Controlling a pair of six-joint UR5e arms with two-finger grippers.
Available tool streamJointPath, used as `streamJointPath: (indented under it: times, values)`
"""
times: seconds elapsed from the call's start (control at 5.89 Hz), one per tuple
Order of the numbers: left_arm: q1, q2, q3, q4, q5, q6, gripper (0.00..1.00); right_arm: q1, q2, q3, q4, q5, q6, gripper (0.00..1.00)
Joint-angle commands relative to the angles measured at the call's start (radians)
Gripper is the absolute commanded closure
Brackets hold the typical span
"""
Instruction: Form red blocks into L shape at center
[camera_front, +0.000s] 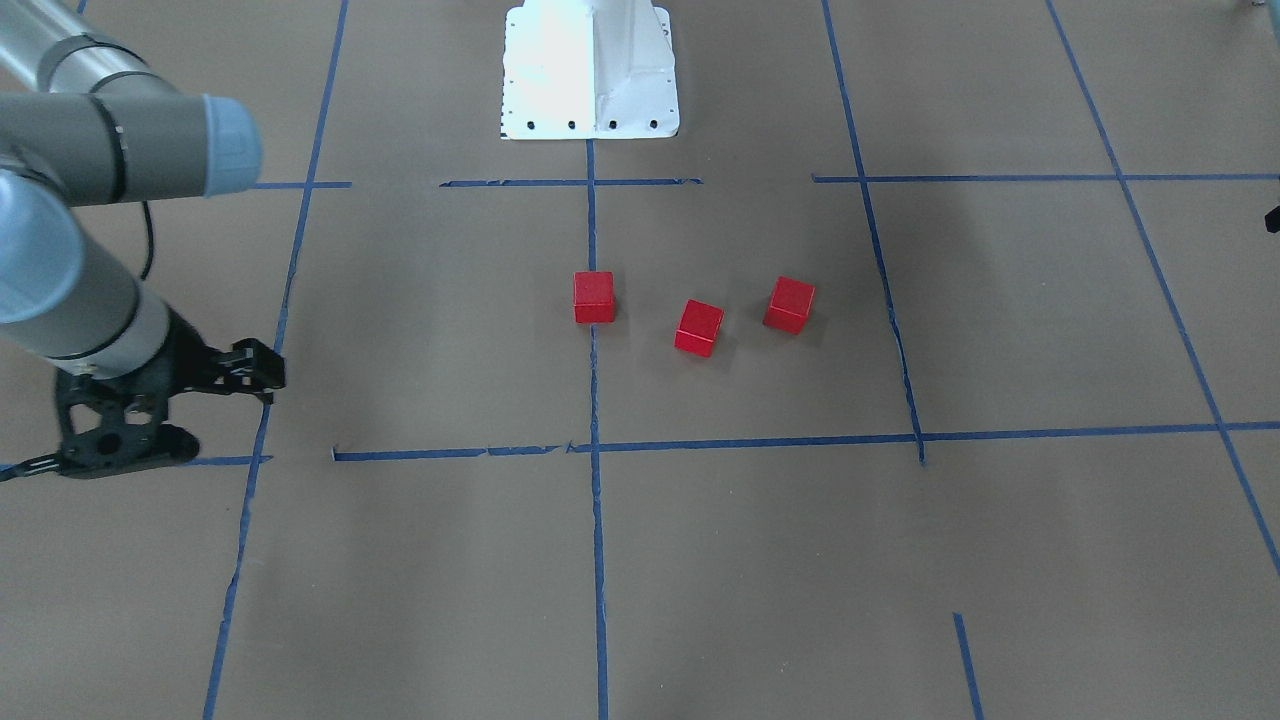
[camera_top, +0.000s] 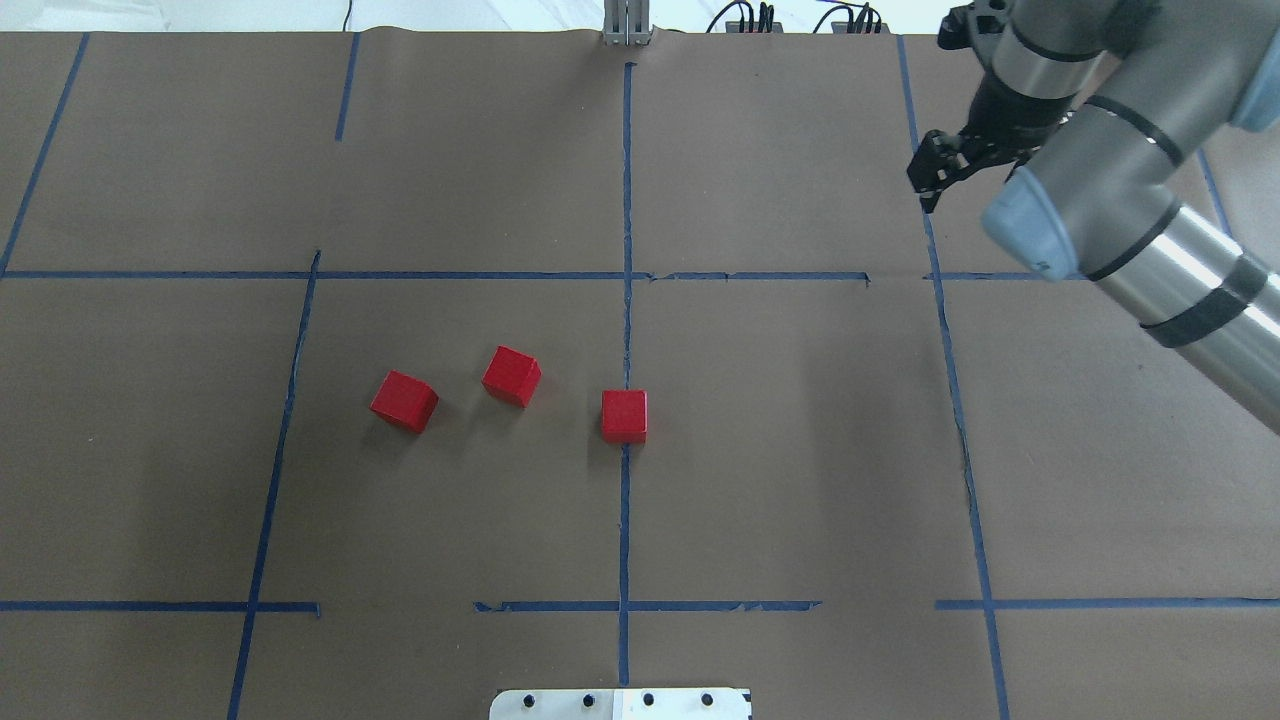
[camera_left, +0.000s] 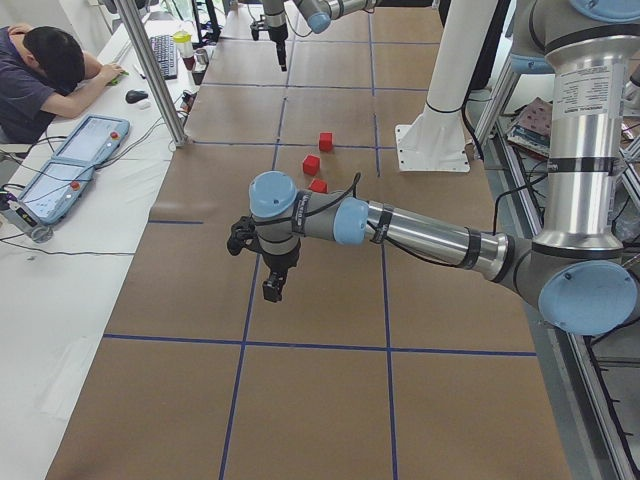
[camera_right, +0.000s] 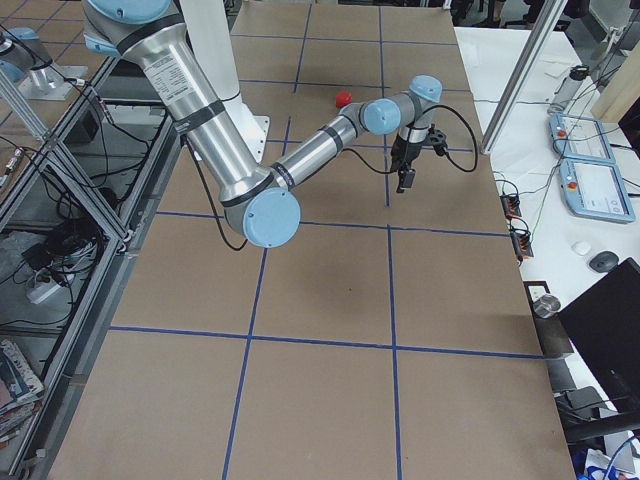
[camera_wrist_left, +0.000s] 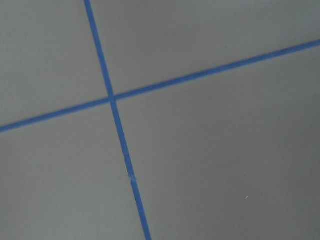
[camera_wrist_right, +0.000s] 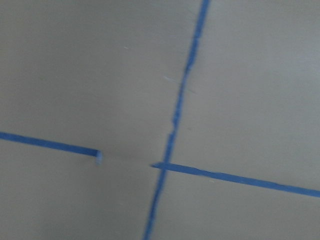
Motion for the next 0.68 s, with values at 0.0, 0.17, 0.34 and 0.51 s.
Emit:
streamJointPath:
  times: [0.0,0.17,0.34,0.51]
  values:
    - [0.0,-0.023,-0.015,-0.002,-0.008,0.005,0.0,0.2,-0.293,0.14,-0.013,0.003,-0.398,0.0]
    - [0.004,-0.024,-0.033,-0.019,-0.008,0.003,0.0,0.304,-0.454,0.23,-0.007,0.02,-0.513,0.0]
    - [0.024,-0.018,-0.052,-0.069,-0.007,-0.001,0.0,0.394,-0.559,0.288,-0.002,0.028,-0.6,0.0]
    - [0.128,-0.024,-0.082,-0.094,-0.008,-0.033,0.0,0.445,-0.68,0.306,-0.001,0.049,-0.641,0.0]
